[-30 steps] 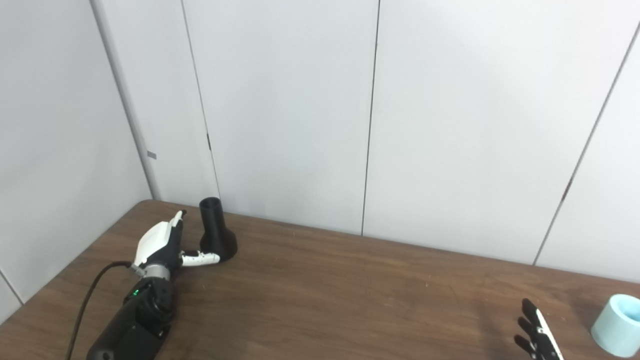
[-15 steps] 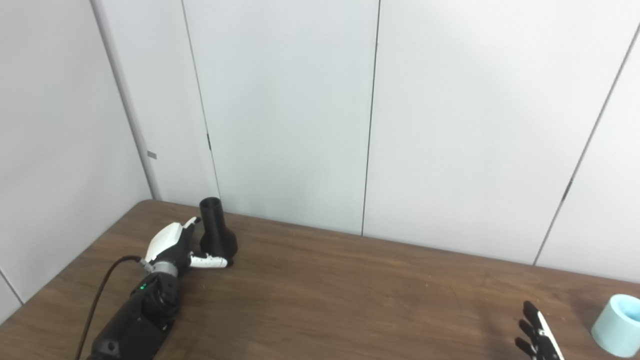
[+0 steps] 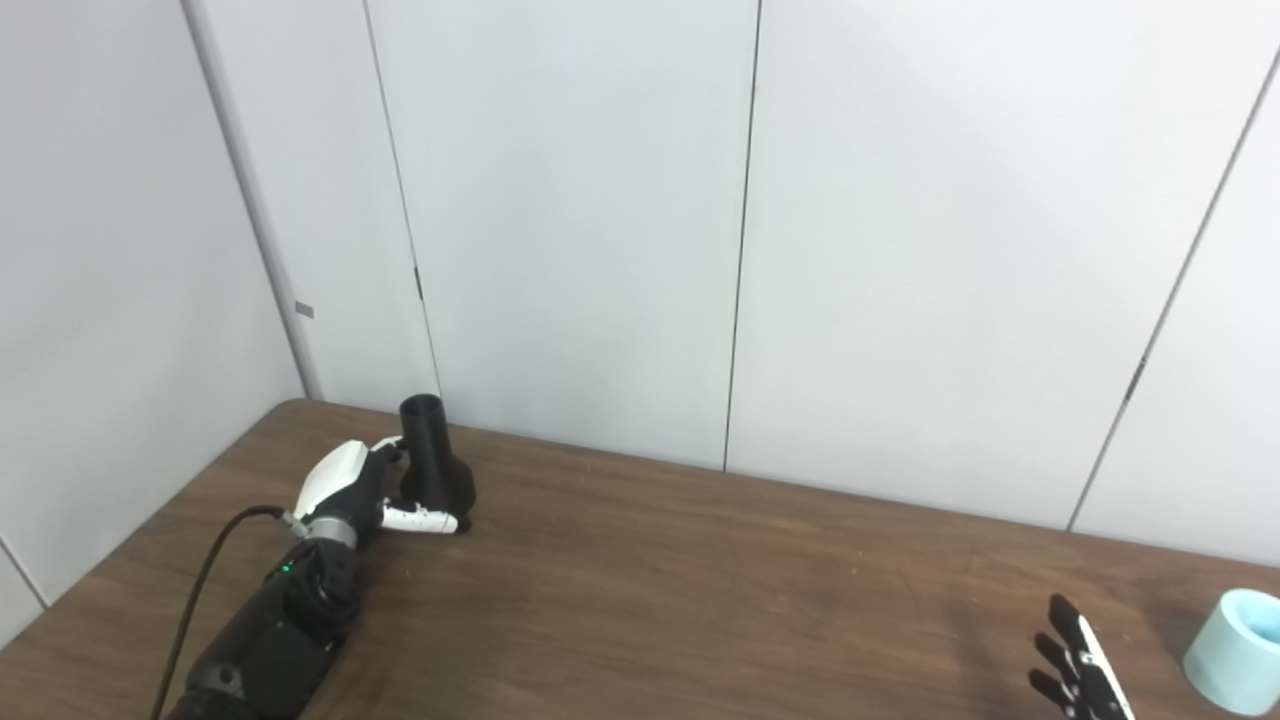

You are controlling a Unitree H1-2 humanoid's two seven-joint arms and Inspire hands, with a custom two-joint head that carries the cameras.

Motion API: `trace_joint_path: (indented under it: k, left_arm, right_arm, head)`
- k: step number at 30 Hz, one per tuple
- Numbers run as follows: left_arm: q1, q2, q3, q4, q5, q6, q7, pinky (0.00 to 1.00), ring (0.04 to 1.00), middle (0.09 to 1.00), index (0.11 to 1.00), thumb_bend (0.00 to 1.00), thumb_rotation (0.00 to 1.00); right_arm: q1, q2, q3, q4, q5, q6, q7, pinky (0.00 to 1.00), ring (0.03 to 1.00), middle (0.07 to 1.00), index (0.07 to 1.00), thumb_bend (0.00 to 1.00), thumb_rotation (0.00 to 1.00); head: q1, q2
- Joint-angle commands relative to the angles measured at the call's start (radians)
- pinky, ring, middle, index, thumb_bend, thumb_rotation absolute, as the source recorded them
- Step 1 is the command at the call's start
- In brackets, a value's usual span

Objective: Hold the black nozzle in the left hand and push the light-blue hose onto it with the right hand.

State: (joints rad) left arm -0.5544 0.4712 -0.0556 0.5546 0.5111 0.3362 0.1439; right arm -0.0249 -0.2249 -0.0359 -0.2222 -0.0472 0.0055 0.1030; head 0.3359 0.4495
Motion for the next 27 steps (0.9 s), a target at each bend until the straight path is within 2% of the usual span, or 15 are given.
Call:
trace_joint_path:
  k: [1,8,12,14,16,19,20,21,23,27]
  left_arm:
    - [-0.05,0.023,-0.003,-0.001,0.005,-0.02,0.023,1.0,0.982,0.887,0.826,1.0,0.29]
    - [-0.053,0.005,-0.008,0.005,-0.002,-0.015,0.038,1.0,0.954,0.855,0.786,1.0,0.29]
    - [-0.047,-0.008,-0.008,-0.013,-0.014,-0.014,0.035,1.0,0.87,0.73,0.728,0.96,0.22]
    - [-0.044,-0.01,-0.012,-0.008,-0.021,-0.038,0.033,1.0,0.815,0.653,0.678,0.94,0.19]
    - [-0.042,-0.007,-0.024,0.015,-0.025,-0.076,0.026,1.0,0.808,0.657,0.614,0.92,0.17]
    - [-0.038,-0.001,-0.033,0.04,-0.035,-0.125,0.017,1.0,0.785,0.619,0.573,0.9,0.15]
    - [-0.036,0.0,-0.035,0.048,-0.04,-0.139,0.016,1.0,0.747,0.582,0.532,0.72,0.11]
    - [-0.035,0.0,-0.037,0.054,-0.043,-0.148,0.016,1.0,0.712,0.556,0.506,0.6,0.08]
    - [-0.03,-0.003,-0.043,0.06,-0.037,-0.163,0.03,1.0,0.672,0.526,0.487,0.55,0.04]
    - [-0.026,-0.011,-0.049,0.072,-0.024,-0.179,0.069,1.0,0.629,0.504,0.478,0.53,0.0]
  right_arm:
    - [-0.019,-0.011,-0.013,-0.038,0.009,-0.013,0.0,0.89,0.961,1.0,0.993,0.74,0.11]
    - [-0.011,-0.012,-0.016,-0.06,0.006,0.001,0.0,0.89,0.959,1.0,0.991,0.74,0.1]
    - [-0.009,-0.014,-0.018,-0.068,0.008,0.009,0.002,0.89,0.959,1.0,0.99,0.74,0.1]
    - [-0.009,-0.014,-0.018,-0.072,0.007,0.014,0.002,0.88,0.958,1.0,0.989,0.74,0.1]
    - [-0.008,-0.014,-0.019,-0.077,0.009,0.02,0.002,0.88,0.957,1.0,0.989,0.74,0.1]
    - [-0.008,-0.014,-0.019,-0.089,0.012,0.034,0.004,0.88,0.957,1.0,0.989,0.74,0.1]
    - [-0.008,-0.014,-0.02,-0.092,0.013,0.038,0.004,0.88,0.957,1.0,0.988,0.74,0.1]
    - [-0.008,-0.014,-0.02,-0.094,0.014,0.041,0.004,0.88,0.957,1.0,0.988,0.74,0.1]
    - [-0.007,-0.015,-0.021,-0.099,0.016,0.046,0.005,0.88,0.956,1.0,0.988,0.74,0.1]
    - [-0.007,-0.016,-0.023,-0.104,0.019,0.054,0.005,0.88,0.955,1.0,0.987,0.74,0.1]
  head:
    - [-0.001,0.003]
    - [-0.005,0.014]
    - [-0.006,0.019]
    - [-0.007,0.023]
    - [-0.008,0.024]
    - [-0.008,0.026]
    - [-0.011,0.027]
    - [-0.011,0.027]
    - [-0.012,0.028]
    - [-0.013,0.031]
